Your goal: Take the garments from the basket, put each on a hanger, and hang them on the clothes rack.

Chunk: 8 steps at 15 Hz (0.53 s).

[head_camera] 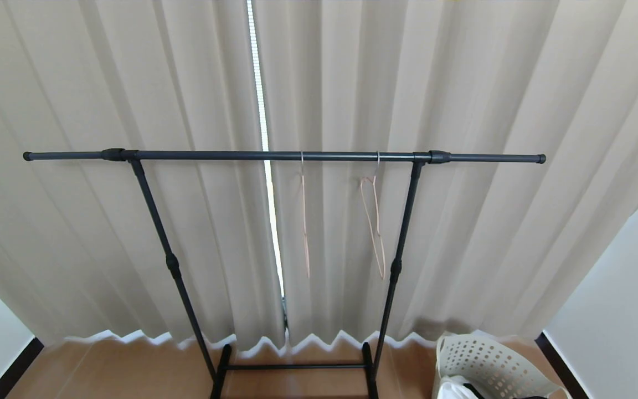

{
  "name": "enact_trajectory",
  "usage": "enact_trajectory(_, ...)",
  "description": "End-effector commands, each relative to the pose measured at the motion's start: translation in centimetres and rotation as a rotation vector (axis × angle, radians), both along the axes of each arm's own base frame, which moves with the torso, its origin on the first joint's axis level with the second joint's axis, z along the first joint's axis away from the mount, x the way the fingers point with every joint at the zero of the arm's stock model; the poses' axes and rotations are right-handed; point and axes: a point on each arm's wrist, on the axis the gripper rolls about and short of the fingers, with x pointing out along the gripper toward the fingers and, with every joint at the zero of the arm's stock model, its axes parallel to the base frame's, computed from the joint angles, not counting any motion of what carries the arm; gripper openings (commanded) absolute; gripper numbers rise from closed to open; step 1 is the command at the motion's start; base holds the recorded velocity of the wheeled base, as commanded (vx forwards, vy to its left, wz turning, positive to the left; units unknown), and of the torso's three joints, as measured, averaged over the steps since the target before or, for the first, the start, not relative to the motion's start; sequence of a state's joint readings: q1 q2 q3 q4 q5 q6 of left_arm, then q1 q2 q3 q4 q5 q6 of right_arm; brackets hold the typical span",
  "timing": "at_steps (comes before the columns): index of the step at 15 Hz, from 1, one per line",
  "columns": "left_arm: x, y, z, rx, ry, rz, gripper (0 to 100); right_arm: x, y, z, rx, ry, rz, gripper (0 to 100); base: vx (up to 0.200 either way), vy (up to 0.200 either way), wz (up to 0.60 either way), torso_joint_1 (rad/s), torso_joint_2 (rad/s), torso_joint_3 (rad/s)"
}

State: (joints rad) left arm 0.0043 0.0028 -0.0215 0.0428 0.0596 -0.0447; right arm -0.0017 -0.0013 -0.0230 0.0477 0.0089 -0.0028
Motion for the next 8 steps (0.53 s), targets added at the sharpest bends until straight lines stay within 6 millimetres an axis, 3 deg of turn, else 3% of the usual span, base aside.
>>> enact_trajectory(1,0.0,0.0,0.0,0.0,0.001,0.001,100,0.01,0.0,0.01,0.0,0.001,0.0,100,0.0,0.0,0.0,0.0,0.0,0.0)
enact_trajectory(8,0.0,0.0,0.0,-0.001,0.0,0.001,100,0.01,-0.01,0.01,0.003,0.001,-0.003,100,0.0,0.0,0.0,0.0,0.0,0.0)
